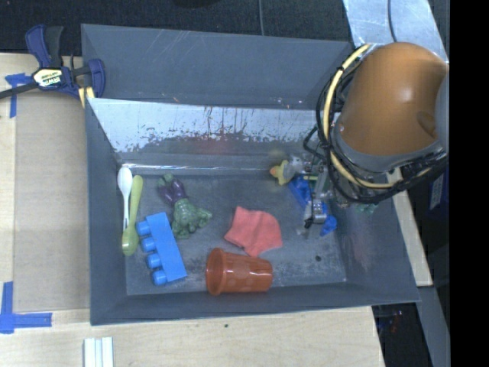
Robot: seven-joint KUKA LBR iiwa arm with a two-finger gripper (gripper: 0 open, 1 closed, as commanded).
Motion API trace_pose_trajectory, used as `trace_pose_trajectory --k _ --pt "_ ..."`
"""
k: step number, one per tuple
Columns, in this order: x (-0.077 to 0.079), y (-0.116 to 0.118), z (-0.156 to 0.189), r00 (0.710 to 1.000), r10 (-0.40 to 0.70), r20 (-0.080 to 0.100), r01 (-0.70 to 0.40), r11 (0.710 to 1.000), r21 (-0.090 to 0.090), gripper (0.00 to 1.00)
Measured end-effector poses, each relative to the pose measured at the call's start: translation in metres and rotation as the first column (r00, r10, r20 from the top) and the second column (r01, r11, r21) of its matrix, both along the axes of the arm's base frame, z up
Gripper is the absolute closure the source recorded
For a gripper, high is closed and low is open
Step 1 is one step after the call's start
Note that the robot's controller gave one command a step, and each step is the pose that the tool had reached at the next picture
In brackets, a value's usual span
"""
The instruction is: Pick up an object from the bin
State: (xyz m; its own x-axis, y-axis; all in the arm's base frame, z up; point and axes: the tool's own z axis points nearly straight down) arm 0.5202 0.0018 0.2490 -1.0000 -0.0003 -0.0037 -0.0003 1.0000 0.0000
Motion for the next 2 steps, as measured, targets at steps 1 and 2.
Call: trace_pose_trajectory --k 1,2 --pt "0.009 0.038 -0.061 1.0 -0.014 0.006 0.014 1.0 0.0 0.0" --pt "-0.017 0.086 -0.085 0.99 -0.139 0.01 0.139 0.99 0.0 0.0"
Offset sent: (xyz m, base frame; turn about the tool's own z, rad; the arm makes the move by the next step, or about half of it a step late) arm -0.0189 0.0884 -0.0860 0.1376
